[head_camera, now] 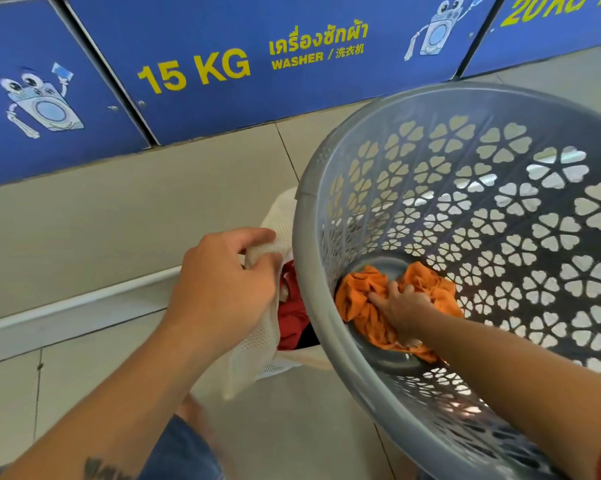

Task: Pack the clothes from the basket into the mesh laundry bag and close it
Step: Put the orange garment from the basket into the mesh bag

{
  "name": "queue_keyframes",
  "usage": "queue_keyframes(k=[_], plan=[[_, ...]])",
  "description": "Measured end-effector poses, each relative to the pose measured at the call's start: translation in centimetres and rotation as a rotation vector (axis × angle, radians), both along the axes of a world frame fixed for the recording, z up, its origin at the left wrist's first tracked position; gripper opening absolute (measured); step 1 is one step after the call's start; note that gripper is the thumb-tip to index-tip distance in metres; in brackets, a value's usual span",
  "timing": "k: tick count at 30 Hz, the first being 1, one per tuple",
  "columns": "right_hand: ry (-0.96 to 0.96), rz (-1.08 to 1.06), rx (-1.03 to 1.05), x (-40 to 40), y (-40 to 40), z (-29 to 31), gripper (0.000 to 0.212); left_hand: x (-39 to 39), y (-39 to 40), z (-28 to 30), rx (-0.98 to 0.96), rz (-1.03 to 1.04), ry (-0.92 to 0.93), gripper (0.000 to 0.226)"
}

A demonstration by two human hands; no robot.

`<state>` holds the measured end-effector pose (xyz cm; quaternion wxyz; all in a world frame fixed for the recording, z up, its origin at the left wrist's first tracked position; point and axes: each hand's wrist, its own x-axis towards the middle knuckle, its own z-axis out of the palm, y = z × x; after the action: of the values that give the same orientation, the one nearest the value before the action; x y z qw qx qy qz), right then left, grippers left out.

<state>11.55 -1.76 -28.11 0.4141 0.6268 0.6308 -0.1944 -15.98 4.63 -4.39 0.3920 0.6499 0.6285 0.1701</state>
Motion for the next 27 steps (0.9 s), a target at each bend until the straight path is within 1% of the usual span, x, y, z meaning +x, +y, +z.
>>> queue_keyframes(k=[1,2,4,5,7,8,9,12,14,17,19,22,23,25,27], plan=[[0.002,0.027,0.02,0.4,0.1,-0.2,0.113,0.0,0.0,-0.1,-0.01,0.004,-0.002,0.029],[0.006,0.06,0.039,0.6,0.3,-0.1,0.105,-0.1,0.1,-0.2,-0.02,0.006,-0.004,0.032],[0.015,0.121,0.09,1.4,0.6,0.2,0.082,-0.4,0.2,-0.6,-0.034,0.002,0.009,0.039],[0.002,0.134,0.129,1.8,0.8,0.6,0.073,-0.6,0.3,-0.9,-0.037,-0.002,0.023,0.041],[-0.034,0.11,0.217,2.9,1.6,1.9,0.062,-1.1,0.7,-1.2,-0.019,-0.016,0.064,0.042],[-0.036,0.072,0.264,3.4,2.1,3.0,0.061,-1.4,1.0,-1.4,0.0,-0.023,0.092,0.042],[-0.032,0.02,0.302,4.0,2.6,4.3,0.064,-1.7,1.4,-1.5,0.022,-0.026,0.116,0.042],[0.024,-0.159,0.386,5.1,3.7,9.4,0.08,-2.7,2.1,-1.1,0.068,-0.015,0.124,0.039],[0.139,-0.292,0.496,5.4,4.1,12.9,0.084,-3.4,2.3,-0.7,0.07,0.008,0.09,0.036],[0.386,-0.452,0.706,4.0,3.8,18.7,0.076,-4.4,1.9,-0.3,0.052,0.03,0.029,0.037],[0.569,-0.561,0.843,1.9,3.0,22.6,0.06,-5.2,1.4,-0.1,0.043,0.037,-0.023,0.04],[0.81,-0.692,1.017,-2.0,1.2,27.4,0.029,-6.5,0.1,0.2,0.005,0.072,-0.078,0.04],[0.891,-0.712,1.075,-3.5,0.4,28.8,0.025,-7.0,-0.3,0.2,-0.01,0.095,-0.106,0.038],[1.051,-0.714,1.189,-6.6,-1.2,31.2,0.026,-8.0,-1.3,0.1,-0.034,0.136,-0.15,0.034],[1.165,-0.66,1.313,-9.8,-2.8,33.3,0.027,-9.0,-2.2,0.2,-0.054,0.162,-0.176,0.032]])
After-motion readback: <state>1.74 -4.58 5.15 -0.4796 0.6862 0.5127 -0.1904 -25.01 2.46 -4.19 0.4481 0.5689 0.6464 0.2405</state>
